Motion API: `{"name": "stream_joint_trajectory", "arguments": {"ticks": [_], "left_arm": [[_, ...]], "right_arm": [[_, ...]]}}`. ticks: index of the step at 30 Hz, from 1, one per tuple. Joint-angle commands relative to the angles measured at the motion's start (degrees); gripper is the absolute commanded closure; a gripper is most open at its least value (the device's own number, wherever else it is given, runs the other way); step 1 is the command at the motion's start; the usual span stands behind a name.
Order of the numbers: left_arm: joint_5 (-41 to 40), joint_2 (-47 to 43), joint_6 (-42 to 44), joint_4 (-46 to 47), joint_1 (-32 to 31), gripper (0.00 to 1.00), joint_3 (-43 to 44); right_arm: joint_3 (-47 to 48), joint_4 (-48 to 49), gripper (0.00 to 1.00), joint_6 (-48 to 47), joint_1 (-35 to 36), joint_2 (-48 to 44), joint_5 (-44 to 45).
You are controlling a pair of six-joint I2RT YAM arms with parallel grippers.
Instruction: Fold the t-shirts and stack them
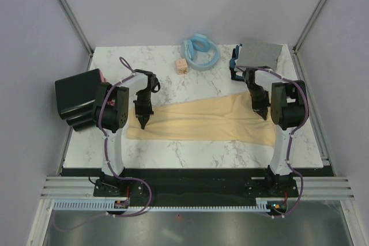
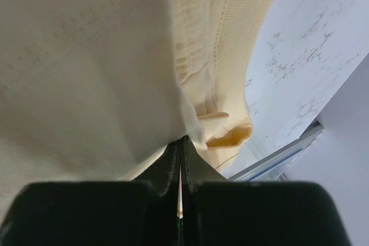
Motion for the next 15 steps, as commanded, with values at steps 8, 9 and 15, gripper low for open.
{"name": "stream_joint_trajectory", "arguments": {"ticks": [8, 9, 15], "left_arm": [[-6.2, 0.6, 2.2, 1.3, 3.2, 0.98, -1.3], [-6.5, 0.6, 2.2, 1.3, 3.5, 0.98, -1.2], [-6.5, -0.3, 2.1, 1.4, 4.9, 0.98, -1.0]], "right_arm": [[7.2, 4.9, 1.0, -0.4, -4.4, 5.2, 5.8], [7.5, 4.8, 0.99, -0.4, -5.0, 5.4, 6.4], [8.2, 4.5, 0.97, -0.1, -6.2, 4.1, 5.8]]}}
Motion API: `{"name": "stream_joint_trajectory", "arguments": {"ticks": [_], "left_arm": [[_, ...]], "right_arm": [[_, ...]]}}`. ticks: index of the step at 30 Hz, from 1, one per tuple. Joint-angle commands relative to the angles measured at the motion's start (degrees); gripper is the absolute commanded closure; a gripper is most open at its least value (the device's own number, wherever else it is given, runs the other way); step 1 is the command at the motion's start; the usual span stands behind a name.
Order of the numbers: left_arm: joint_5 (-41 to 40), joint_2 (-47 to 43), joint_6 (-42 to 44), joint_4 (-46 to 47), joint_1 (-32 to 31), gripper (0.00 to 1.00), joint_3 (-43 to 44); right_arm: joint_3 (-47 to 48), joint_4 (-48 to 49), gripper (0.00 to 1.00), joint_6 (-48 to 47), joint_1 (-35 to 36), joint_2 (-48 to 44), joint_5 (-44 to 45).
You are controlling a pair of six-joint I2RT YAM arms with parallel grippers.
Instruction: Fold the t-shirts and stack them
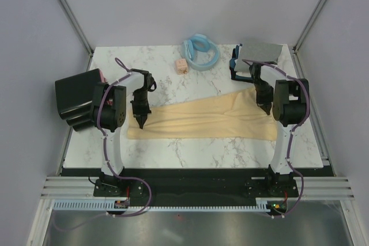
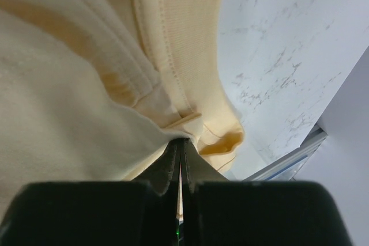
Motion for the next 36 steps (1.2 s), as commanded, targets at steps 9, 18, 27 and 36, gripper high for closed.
{"name": "stream_joint_trajectory", "arguments": {"ticks": [9, 18, 27, 36], "left_arm": [[-5.5, -4.1, 2.3, 1.5, 2.7, 0.93, 0.9], [-1.1, -13.2, 4.1, 2.7, 0.5, 0.81, 1.1], [2.7, -13.3, 4.1, 4.8, -10.8, 0.77, -0.2], [3.6, -7.4, 2.2, 7.4, -17.8, 0.77, 1.3]], "right_arm": [[-0.7, 6.5, 0.83, 1.1, -2.6, -11.7, 6.2], [-10.1, 6.6, 0.77, 0.5, 0.6, -29.0, 1.4], [-21.7, 1.4, 0.75, 1.6, 6.4, -33.7, -4.8], [-26.8, 1.8, 0.74, 2.9, 6.7, -31.8, -4.9]]}}
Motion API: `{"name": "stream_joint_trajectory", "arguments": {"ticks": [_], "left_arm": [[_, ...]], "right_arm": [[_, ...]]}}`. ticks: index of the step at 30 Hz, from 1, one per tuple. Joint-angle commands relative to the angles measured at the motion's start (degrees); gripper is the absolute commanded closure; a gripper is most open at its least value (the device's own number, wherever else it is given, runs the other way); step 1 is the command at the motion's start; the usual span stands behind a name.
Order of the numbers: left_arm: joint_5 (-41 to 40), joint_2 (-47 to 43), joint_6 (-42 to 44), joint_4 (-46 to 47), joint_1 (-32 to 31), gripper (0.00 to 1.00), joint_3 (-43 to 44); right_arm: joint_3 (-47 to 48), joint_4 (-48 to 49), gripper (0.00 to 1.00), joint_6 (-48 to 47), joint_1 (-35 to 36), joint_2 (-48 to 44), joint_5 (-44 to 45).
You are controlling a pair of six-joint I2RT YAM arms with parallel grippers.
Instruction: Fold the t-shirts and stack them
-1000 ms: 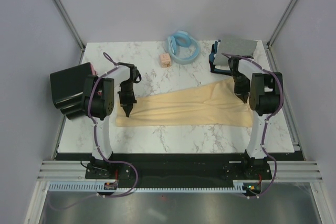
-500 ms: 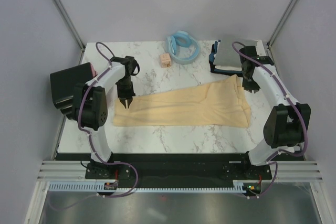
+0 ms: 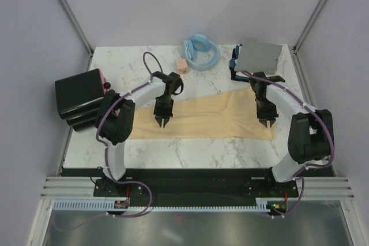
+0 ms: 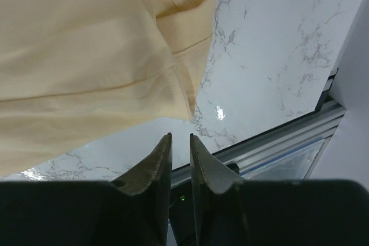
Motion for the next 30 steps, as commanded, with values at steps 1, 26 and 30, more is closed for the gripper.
{"name": "stream_joint_trajectory", "arguments": {"ticks": [1, 26, 30], "left_arm": [[1.2, 3.2, -0.1, 2.5, -1.5, 0.77, 1.4], [-6.0, 9.1, -3.2, -0.1, -1.2, 0.98, -2.6], [-5.4, 9.0, -2.6, 0.2, 1.4, 0.98, -4.2]], "right_arm": [[-2.1, 0.2, 0.74, 1.3, 0.1, 1.3, -1.0], [1.0, 5.6, 1.0, 2.5, -1.9, 20.3, 5.0], [2.0, 6.1, 1.0, 1.5, -3.9, 21.4, 4.7]]}}
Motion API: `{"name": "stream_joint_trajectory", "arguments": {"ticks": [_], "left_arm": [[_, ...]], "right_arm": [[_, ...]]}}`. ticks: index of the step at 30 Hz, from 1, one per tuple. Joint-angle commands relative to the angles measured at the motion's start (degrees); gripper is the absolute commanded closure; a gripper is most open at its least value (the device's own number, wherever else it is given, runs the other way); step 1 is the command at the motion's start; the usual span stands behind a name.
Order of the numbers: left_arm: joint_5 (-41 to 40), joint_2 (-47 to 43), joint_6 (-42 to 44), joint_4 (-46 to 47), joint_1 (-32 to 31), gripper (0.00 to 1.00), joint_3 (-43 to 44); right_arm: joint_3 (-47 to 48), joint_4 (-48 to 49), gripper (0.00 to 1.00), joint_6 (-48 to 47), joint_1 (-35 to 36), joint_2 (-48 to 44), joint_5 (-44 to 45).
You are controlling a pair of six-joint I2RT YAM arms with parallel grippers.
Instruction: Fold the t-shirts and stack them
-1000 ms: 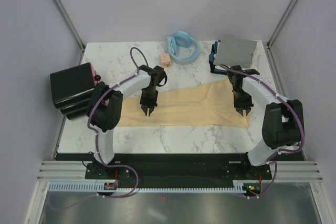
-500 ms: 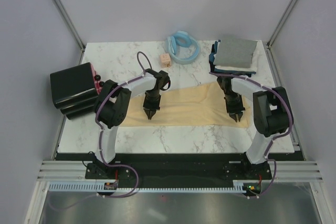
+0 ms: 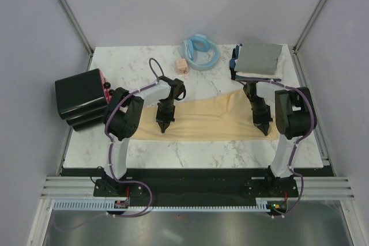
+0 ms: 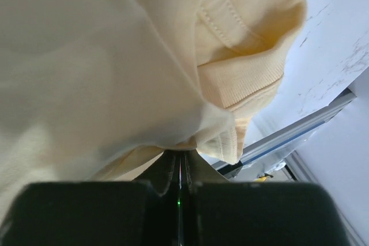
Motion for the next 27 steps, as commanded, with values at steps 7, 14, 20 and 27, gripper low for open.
{"name": "stream_joint_trajectory", "arguments": {"ticks": [7, 14, 20, 27], "left_arm": [[-5.3, 0.6, 1.2, -1.2, 4.2, 0.98, -1.8], [-5.3, -5.2, 1.0, -2.5, 4.5, 0.85, 2.9], [-7.8, -9.5, 0.7, -6.9, 7.6, 0.81, 10.7], [-12.8, -13.5, 0.2, -5.0, 13.0, 0.71, 5.6]], "right_arm": [[3.6, 4.1, 0.91, 0.4, -2.8, 2.7, 2.3], [8.5, 1.2, 0.81, 3.0, -2.8, -6.1, 2.5], [17.4, -4.3, 0.8, 3.9, -2.8, -10.9, 4.4], [22.6, -1.3, 0.8, 2.3, -1.1, -12.5, -6.9]]}}
